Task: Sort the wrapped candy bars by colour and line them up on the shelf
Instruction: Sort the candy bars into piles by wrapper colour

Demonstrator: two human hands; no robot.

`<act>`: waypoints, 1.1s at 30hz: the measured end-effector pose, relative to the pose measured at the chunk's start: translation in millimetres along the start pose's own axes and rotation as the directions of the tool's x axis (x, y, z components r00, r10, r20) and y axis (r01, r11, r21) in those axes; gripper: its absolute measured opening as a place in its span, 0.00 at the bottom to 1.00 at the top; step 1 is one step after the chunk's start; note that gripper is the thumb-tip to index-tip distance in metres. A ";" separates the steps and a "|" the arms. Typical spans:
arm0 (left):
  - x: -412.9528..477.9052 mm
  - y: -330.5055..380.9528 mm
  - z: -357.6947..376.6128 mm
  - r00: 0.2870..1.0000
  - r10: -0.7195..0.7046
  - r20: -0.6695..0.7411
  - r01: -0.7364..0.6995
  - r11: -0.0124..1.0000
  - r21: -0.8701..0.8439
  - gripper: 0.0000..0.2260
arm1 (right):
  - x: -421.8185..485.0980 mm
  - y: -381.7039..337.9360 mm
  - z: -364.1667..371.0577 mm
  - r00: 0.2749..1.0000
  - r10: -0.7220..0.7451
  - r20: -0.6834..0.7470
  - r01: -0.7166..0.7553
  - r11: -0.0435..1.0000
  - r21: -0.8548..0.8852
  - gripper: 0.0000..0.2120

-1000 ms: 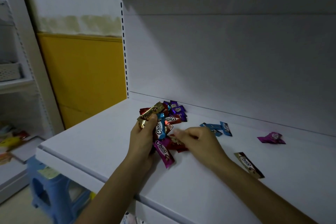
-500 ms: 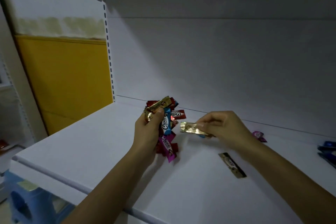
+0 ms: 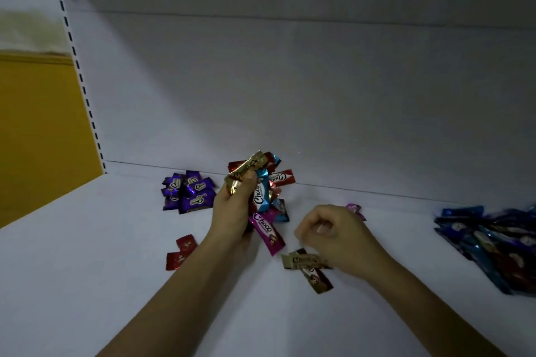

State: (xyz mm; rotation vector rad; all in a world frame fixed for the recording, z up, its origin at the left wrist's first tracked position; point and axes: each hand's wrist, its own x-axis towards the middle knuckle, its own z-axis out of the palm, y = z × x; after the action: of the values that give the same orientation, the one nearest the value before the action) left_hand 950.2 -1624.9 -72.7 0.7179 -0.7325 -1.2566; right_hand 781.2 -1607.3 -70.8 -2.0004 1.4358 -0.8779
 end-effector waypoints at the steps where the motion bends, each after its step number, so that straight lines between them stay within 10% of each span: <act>1: 0.3 0.7 -1.6 1.000 0.002 -0.004 -0.002 1.000 -0.008 0.06 | -1.6 -6.2 4.2 1.000 -0.008 0.013 0.007 0.995 0.095 0.05; 10: -1.7 -1.3 -7.1 0.997 0.006 -0.081 -0.007 1.000 -0.016 0.06 | -1.4 -11.8 6.0 0.996 0.041 0.079 -0.065 0.942 0.329 0.01; 13: -6.0 -5.9 -8.1 0.997 -0.031 -0.067 0.033 0.999 0.026 0.07 | 15.1 18.9 -23.4 0.976 0.147 -0.160 -0.067 0.904 0.422 0.02; 22: -14.3 -15.4 -8.8 0.991 -0.127 0.050 0.125 0.991 0.051 0.07 | 19.5 82.0 -35.3 0.837 0.143 -0.529 -0.307 0.921 -0.238 0.11; 27: -17.5 -13.8 -6.9 0.983 -0.155 0.093 0.147 0.985 0.087 0.14 | 15.0 33.1 -16.9 0.935 0.232 -0.270 -0.117 0.916 0.384 0.13; 33: -14.8 -8.0 -4.5 0.986 -0.155 0.054 0.152 0.987 0.058 0.12 | 9.9 9.4 -2.0 0.974 0.175 -0.144 -0.052 0.792 0.609 0.05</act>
State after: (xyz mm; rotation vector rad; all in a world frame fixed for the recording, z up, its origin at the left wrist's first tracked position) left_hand 947.1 -1611.4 -83.1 0.7966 -0.7729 -1.4067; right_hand 776.1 -1619.7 -74.4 -1.3602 1.1542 -1.3097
